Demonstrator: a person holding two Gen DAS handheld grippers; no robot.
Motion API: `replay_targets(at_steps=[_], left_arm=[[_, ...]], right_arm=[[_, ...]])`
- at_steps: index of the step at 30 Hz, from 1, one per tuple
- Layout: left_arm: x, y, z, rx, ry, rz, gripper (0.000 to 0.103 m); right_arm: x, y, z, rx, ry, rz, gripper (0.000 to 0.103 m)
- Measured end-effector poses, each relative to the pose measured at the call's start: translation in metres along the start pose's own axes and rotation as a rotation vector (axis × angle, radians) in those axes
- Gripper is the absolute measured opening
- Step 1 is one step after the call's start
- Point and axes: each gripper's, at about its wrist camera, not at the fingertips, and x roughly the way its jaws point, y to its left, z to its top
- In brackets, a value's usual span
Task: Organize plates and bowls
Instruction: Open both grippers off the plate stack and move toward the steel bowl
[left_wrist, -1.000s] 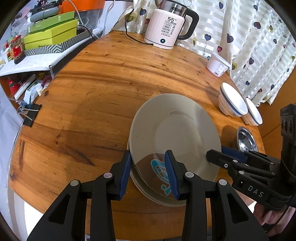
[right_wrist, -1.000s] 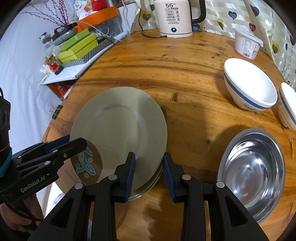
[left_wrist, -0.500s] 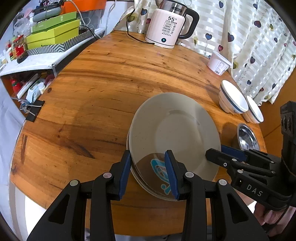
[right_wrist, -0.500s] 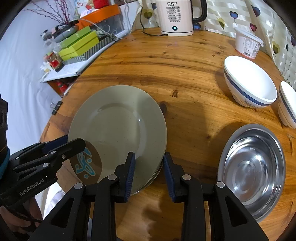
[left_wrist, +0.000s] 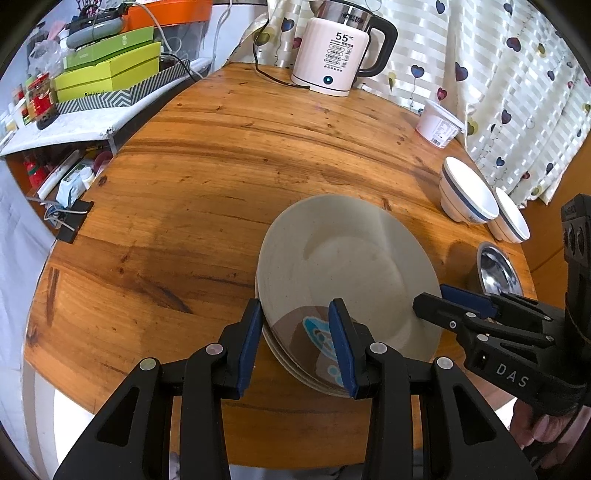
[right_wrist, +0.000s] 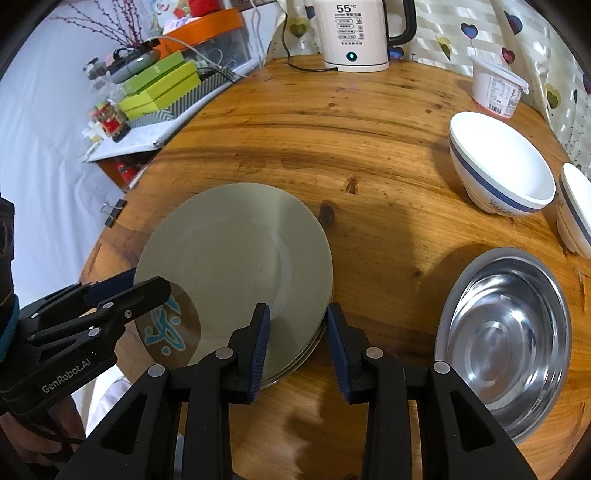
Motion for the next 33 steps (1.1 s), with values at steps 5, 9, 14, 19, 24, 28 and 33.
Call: replay_targets(at_steps=[5, 9, 14, 19, 24, 28, 33], left_arm=[[0.0, 0.004, -0.002, -0.015, 0.001, -0.011, 0.038], [-0.003, 0.007, 0.0, -0.023, -0.017, -0.02, 0.039], [-0.003, 0.008, 0.005, -0.023, -0.033, -0.025, 0.039], [0.0, 0.004, 0.005, -0.012, -0.029, -0.014, 0.039], [0.0, 0.003, 0.004, -0.01, -0.026, -0.01, 0.039], [0.0, 0.004, 0.004, -0.014, -0.026, -0.016, 0.039], [-0.004, 0.007, 0.004, -0.024, -0.035, -0.021, 0.039]], right_arm=[[-0.002, -0.004, 0.0, 0.008, -0.002, 0.025, 0.032], [-0.004, -0.006, 0.002, 0.015, -0.014, 0.024, 0.032], [-0.005, -0.008, 0.003, 0.012, -0.024, 0.023, 0.032], [-0.005, -0.004, 0.002, -0.007, -0.027, 0.017, 0.032], [-0.004, -0.003, 0.002, -0.011, -0.027, 0.013, 0.032], [-0.005, -0.003, 0.002, -0.009, -0.028, 0.018, 0.032], [-0.011, -0.004, 0.003, -0.007, -0.048, 0.02, 0.032]])
